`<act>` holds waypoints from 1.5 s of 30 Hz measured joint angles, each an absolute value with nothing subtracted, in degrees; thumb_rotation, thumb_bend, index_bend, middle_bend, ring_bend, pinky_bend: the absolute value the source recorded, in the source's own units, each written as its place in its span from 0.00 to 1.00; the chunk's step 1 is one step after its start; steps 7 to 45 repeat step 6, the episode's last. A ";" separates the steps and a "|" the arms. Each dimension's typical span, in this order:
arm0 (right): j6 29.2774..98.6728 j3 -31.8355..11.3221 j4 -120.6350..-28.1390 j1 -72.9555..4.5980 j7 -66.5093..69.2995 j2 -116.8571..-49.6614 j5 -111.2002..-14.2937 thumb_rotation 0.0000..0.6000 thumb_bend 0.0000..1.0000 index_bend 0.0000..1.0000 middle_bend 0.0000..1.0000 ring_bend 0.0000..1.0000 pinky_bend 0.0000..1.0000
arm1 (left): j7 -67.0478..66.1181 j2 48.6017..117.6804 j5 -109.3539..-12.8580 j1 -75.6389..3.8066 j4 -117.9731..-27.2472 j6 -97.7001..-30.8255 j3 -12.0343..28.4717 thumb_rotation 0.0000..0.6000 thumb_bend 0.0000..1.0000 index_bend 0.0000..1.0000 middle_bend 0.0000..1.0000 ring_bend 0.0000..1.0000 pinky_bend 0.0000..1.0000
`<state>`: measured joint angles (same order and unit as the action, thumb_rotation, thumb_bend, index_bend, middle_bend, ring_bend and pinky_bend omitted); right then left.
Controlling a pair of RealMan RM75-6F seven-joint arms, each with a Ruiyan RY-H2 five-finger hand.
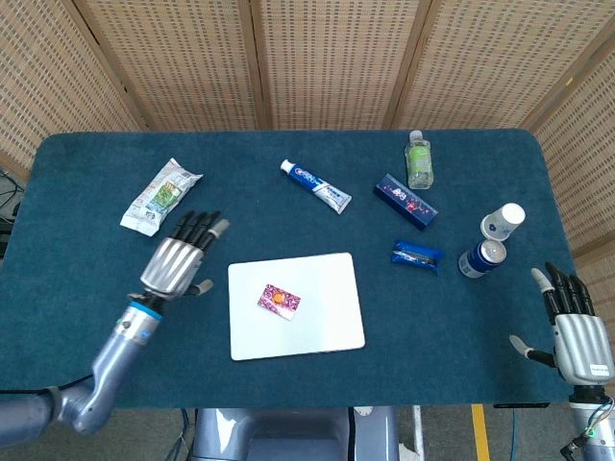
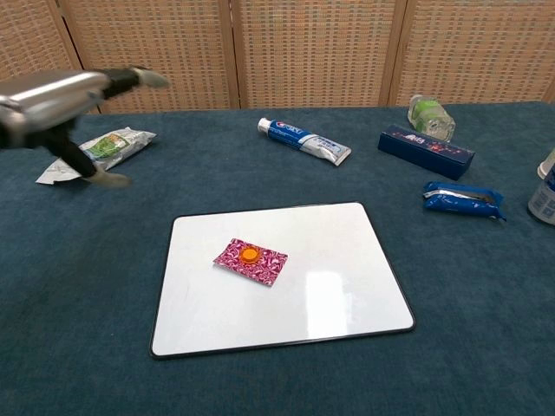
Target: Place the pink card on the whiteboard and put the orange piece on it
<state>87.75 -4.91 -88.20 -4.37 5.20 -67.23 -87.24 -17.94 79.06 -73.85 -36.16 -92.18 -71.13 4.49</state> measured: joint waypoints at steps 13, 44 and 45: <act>89.17 -4.98 -88.28 -3.95 3.81 -67.65 -87.72 1.00 0.00 0.00 0.00 0.00 0.00 | -5.36 71.98 -77.49 -25.05 -89.83 -81.16 0.42 1.00 0.00 0.00 0.00 0.00 0.00; 89.17 -4.98 -88.28 -3.95 3.81 -67.65 -87.72 1.00 0.00 0.00 0.00 0.00 0.00 | -5.36 71.98 -77.49 -25.05 -89.83 -81.16 0.42 1.00 0.00 0.00 0.00 0.00 0.00; 89.17 -4.98 -88.28 -3.95 3.81 -67.65 -87.72 1.00 0.00 0.00 0.00 0.00 0.00 | -5.36 71.98 -77.49 -25.05 -89.83 -81.16 0.42 1.00 0.00 0.00 0.00 0.00 0.00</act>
